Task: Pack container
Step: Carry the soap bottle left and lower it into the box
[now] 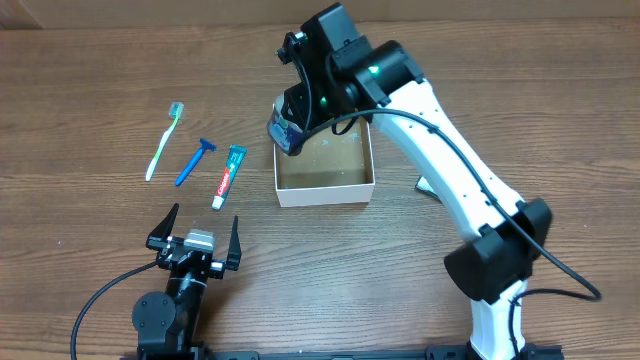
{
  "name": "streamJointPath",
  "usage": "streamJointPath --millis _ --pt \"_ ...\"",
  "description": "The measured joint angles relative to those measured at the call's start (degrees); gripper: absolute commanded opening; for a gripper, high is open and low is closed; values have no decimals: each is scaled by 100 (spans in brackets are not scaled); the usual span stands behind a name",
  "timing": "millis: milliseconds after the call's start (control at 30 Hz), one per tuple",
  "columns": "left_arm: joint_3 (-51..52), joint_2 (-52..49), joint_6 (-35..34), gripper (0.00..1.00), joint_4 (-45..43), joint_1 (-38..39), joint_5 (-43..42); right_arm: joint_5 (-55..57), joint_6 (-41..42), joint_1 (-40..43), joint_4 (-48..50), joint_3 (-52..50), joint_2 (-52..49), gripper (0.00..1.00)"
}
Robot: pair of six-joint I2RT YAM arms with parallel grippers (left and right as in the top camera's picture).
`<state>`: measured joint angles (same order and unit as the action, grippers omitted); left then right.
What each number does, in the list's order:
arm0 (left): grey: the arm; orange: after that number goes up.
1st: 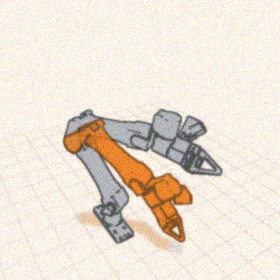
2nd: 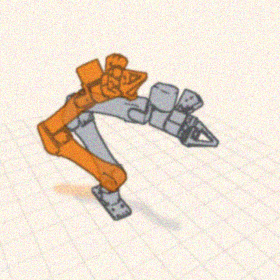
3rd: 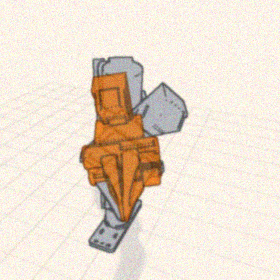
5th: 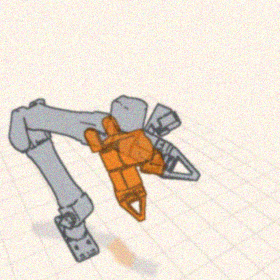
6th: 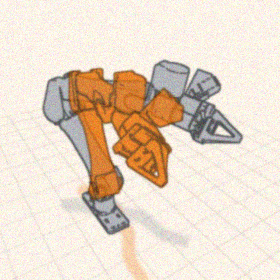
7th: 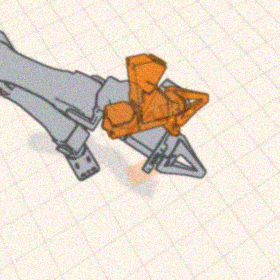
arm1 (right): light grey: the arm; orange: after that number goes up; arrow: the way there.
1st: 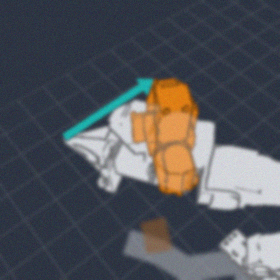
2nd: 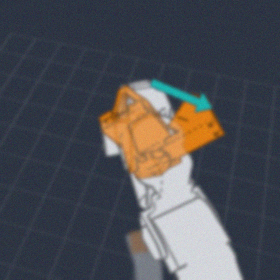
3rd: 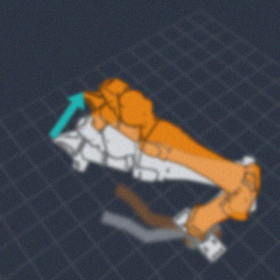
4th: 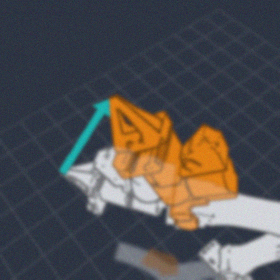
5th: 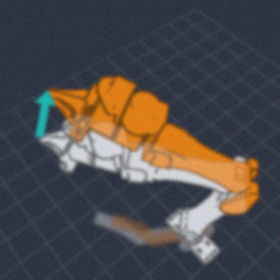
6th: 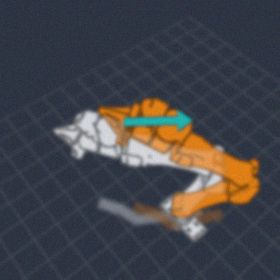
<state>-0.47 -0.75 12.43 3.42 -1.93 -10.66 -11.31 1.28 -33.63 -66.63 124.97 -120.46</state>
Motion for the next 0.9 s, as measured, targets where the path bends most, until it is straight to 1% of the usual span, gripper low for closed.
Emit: streamJointPath --millis 200,467,900 --pt "0 0 0 100 0 0 0 667 619 0 120 0 -358 18" --pt "0 0 0 100 0 0 0 1012 1180 -2 175 0 -415 18" --pt "0 0 0 100 0 0 0 1134 1480 -68 450 -22 -706 18"
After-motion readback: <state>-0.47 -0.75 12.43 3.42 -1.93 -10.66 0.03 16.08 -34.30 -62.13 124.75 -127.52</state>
